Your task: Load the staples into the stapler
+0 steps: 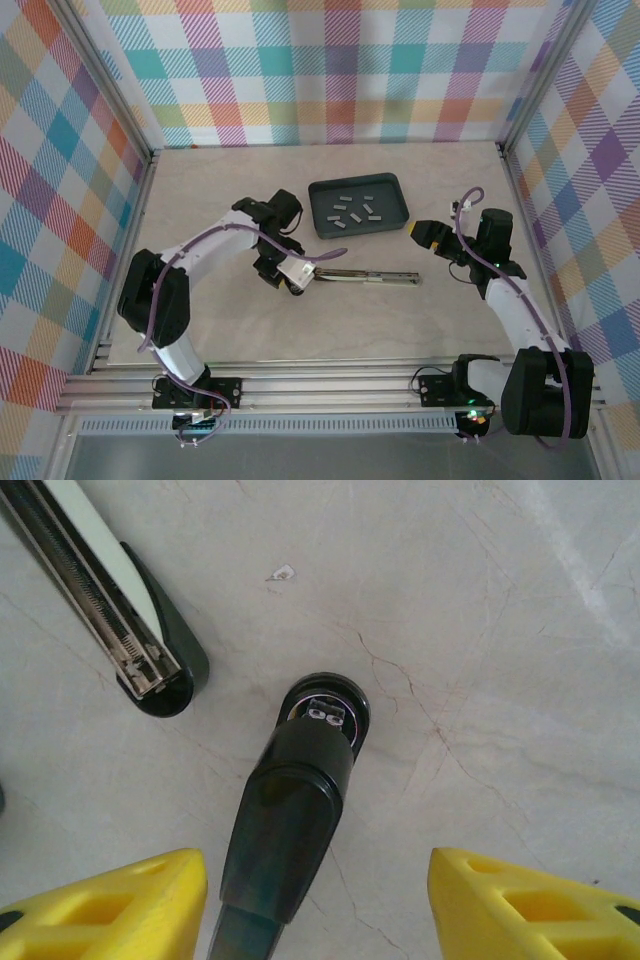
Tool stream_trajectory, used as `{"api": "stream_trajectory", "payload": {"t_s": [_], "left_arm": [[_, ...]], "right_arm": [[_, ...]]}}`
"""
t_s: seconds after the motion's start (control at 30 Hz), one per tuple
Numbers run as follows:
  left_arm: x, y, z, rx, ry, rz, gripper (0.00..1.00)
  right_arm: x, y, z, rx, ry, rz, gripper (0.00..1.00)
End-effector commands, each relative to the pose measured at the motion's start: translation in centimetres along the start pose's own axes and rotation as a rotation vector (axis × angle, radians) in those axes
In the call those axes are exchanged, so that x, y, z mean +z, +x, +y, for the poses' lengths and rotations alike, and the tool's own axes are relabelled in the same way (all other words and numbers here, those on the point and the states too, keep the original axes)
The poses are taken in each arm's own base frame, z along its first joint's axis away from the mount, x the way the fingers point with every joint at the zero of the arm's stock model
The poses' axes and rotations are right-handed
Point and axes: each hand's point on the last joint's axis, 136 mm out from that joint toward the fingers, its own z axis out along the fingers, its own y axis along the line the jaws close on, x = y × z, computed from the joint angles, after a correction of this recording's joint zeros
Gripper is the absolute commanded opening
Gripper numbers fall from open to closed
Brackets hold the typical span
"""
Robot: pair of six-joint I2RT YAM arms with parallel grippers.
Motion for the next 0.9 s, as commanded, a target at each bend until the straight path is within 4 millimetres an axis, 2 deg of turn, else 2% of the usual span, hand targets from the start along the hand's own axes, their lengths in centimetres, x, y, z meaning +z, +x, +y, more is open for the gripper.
{"api": "stream_trajectory", "payload": {"t_s": [0.0, 0.2, 0.6, 0.73, 0.87], "left_arm": [[0.4, -0.5, 0.0, 0.041, 0.045, -0.042, 0.61], [1.4, -0.4, 0.5, 0.062, 0.082, -0.047, 0.61], [4.3, -0.2, 0.3, 0.046, 0.162, -0.067, 0.53], [4.4, -0.4, 0.4, 0.04, 0.159, -0.074, 0.42], [3.3, -0.5, 0.5, 0.023, 0.142, -0.064, 0.28]], "right_arm": [[-0.2, -0.2, 0.8, -0.075, -0.023, -0.017, 0.67], [-0.3, -0.1, 0.8, -0.087, -0.019, -0.016, 0.67], [-0.6, 0.1, 1.1, -0.113, -0.019, -0.01, 0.67], [-0.7, 0.4, 0.9, -0.114, -0.013, -0.008, 0.67], [-0.7, 0.6, 0.8, -0.11, -0.01, -0.007, 0.67]]}}
